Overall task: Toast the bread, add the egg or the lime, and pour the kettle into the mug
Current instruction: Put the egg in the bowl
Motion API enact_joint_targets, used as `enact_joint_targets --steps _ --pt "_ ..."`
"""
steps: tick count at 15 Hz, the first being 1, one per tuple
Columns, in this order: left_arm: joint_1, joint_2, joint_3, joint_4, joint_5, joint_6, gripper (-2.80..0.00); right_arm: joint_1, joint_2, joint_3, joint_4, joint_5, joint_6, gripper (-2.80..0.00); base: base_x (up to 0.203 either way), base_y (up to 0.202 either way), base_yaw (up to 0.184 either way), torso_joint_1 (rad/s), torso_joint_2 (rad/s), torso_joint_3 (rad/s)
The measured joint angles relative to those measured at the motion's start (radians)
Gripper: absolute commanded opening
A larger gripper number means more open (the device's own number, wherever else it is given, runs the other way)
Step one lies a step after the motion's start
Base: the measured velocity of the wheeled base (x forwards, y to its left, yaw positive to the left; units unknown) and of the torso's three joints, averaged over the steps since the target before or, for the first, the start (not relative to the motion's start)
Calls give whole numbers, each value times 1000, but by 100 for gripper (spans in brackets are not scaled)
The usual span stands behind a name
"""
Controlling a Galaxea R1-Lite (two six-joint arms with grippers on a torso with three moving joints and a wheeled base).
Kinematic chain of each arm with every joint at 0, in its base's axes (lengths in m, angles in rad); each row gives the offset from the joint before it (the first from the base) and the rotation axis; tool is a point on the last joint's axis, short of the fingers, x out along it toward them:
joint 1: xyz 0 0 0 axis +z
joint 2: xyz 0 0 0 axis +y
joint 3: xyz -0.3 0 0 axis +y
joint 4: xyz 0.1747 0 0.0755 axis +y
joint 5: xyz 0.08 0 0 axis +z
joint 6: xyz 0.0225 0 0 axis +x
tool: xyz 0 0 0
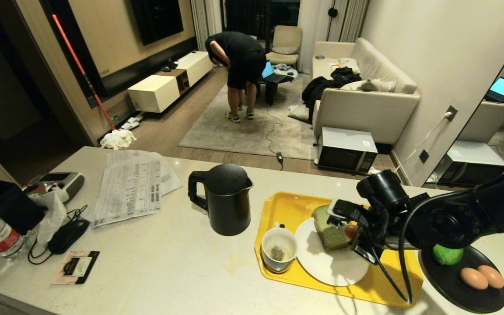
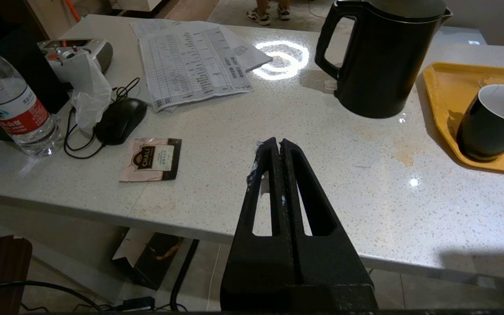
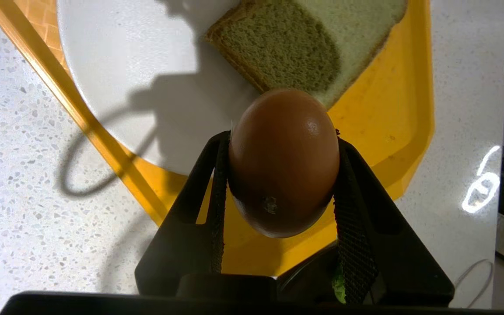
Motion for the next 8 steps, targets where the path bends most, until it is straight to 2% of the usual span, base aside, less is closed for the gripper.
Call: enact_joint_targets --steps 8 --pt "0 0 0 0 0 0 -280 4 13 23 -6 15 4 -280 0 0 0 0 0 0"
